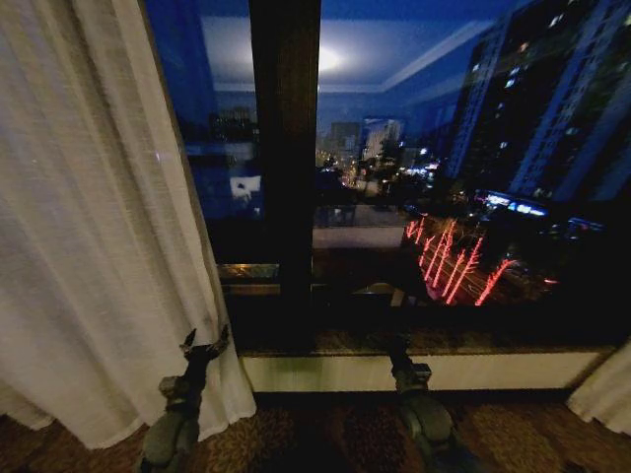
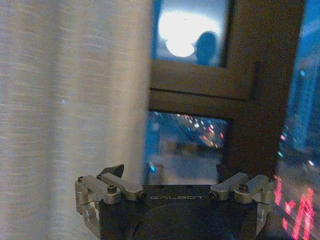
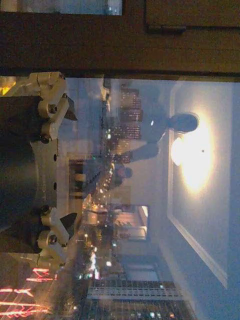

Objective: Open the curtains by pulling them apart, changing their state from closed to fully open.

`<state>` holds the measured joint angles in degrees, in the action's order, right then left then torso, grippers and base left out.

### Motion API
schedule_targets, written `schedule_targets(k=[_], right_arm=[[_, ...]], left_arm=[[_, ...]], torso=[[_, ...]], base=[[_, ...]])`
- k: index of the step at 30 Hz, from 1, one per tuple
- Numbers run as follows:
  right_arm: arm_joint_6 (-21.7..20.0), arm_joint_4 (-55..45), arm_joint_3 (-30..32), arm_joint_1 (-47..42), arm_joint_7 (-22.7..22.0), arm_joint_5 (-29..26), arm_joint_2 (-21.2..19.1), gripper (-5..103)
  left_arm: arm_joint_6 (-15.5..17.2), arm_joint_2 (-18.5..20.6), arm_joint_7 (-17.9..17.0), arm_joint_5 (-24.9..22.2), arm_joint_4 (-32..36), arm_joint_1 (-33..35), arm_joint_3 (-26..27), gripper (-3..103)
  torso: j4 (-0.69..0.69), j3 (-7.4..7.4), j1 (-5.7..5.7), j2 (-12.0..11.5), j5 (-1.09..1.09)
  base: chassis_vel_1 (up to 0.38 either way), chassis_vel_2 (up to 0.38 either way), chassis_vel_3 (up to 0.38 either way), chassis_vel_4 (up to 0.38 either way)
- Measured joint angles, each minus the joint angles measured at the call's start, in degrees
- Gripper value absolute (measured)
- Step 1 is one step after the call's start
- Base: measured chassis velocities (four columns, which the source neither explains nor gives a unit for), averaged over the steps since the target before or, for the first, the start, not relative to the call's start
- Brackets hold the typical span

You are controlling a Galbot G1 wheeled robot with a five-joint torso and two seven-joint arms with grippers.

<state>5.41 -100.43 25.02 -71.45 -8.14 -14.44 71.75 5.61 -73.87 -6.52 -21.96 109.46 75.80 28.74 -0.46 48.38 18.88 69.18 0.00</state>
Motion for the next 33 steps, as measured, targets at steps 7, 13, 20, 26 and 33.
schedule_targets(k=[7,13,20,26,33], right_arm=[[0.0,0.0,0.0,0.0,0.0,0.0,0.0,100],[0.0,0.0,-0.01,0.0,0.0,0.0,0.0,100],[0.0,0.0,0.0,0.0,0.0,0.0,0.0,100],[0.0,0.0,0.0,0.0,0.0,0.0,0.0,100],[0.0,0.0,0.0,0.0,0.0,0.0,0.0,100]], left_arm=[[6.97,0.8,-4.24,3.39,3.72,-1.2,-4.07,100],[6.56,1.22,-5.35,3.78,3.68,-1.39,-3.43,100],[-3.45,2.38,-3.68,3.64,0.14,-1.41,-1.66,100],[-13.61,3.22,-2.26,2.47,-8.68,-1.51,-0.9,100],[-11.22,3.67,-7.03,2.36,-9.1,-1.43,-0.15,100]], torso=[[0.0,0.0,0.0,0.0,0.0],[0.01,0.0,0.0,0.0,0.0],[0.0,0.0,0.0,0.0,0.0],[0.01,0.0,0.01,0.0,-0.02],[0.01,0.0,0.0,0.0,-0.01]], base=[[0.0,0.0,0.0,0.0],[0.0,0.0,0.0,0.0],[0.0,0.0,0.0,0.0],[0.0,0.0,0.0,0.0],[0.0,0.0,0.0,0.0]])
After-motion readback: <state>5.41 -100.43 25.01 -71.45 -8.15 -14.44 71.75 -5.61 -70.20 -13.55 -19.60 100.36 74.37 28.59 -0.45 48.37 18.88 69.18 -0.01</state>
